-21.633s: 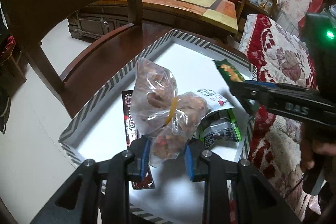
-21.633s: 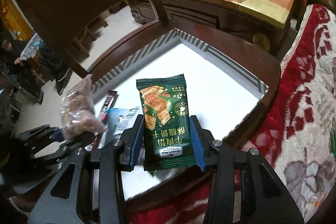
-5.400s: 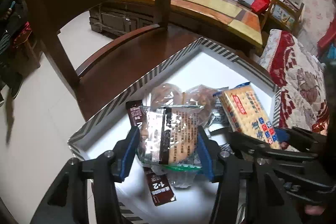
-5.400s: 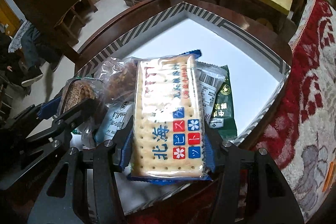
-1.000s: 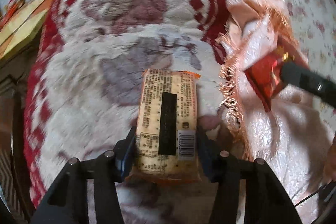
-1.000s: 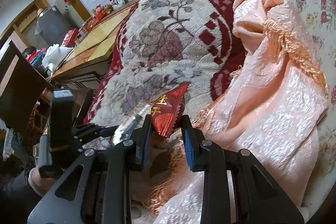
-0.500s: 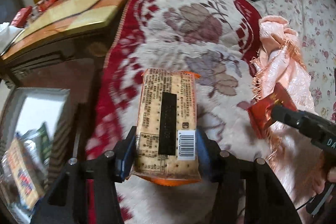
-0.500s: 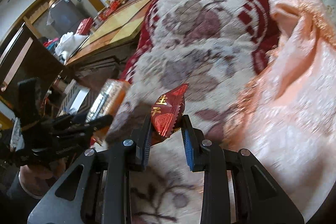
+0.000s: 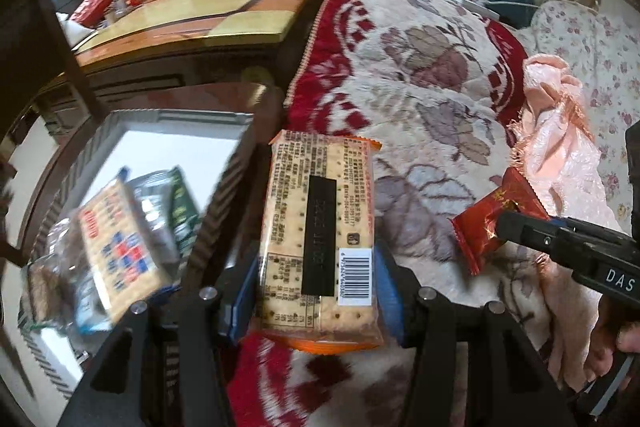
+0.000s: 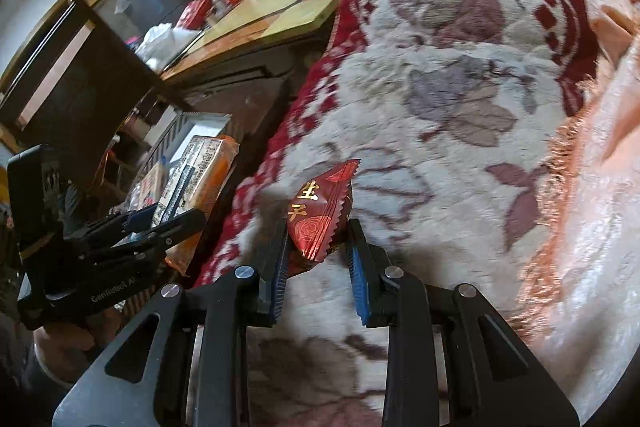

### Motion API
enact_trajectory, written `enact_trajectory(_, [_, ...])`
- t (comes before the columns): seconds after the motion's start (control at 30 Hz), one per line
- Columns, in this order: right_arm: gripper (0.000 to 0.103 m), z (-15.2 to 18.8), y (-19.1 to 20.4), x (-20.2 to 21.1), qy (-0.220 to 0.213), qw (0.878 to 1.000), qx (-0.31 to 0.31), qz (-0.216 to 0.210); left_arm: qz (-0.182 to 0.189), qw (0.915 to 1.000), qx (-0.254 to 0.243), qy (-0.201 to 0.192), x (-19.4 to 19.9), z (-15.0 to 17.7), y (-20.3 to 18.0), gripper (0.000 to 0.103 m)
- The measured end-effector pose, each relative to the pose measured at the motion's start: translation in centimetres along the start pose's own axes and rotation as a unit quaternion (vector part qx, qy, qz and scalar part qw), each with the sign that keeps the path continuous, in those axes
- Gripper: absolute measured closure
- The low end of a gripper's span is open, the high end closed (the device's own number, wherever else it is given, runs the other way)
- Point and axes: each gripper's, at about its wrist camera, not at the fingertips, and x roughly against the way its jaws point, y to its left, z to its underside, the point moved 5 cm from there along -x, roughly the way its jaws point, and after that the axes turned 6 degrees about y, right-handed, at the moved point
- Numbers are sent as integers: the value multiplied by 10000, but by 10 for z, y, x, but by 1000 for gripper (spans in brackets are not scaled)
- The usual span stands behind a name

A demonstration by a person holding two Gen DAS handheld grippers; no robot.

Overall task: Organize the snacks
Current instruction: 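Carry the red candy packet and tan biscuit pack over the white tray, then open both grippers to drop the red packet and biscuit pack into the tray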

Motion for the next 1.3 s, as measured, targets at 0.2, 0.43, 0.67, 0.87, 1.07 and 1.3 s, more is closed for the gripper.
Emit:
enact_trajectory(0.2, [77, 0, 39, -13, 129, 9994, 301, -120, -155, 9996, 194, -139, 17, 9, 29, 47])
enact_trajectory(0.43, [77, -1, 76, -28, 290, 9972, 641, -237, -293, 9982, 458, -244, 34, 19, 61, 47])
enact_trajectory(0.67, [77, -4, 116, -43, 452, 9930, 1012, -415, -520, 9951, 786, -286, 48, 30, 100, 47])
enact_trajectory(0.87, [77, -3, 154, -59, 594, 9876, 1341, -569, -694, 9907, 1119, -339, 59, 41, 134, 47])
enact_trajectory(1.07, [77, -5, 188, -74, 722, 9812, 1645, -700, -880, 9847, 1451, -391, 70, 54, 167, 47])
enact_trajectory(1.3, [77, -8, 222, -98, 914, 9736, 1914, -848, -983, 9795, 1732, -290, 65, 67, 193, 47])
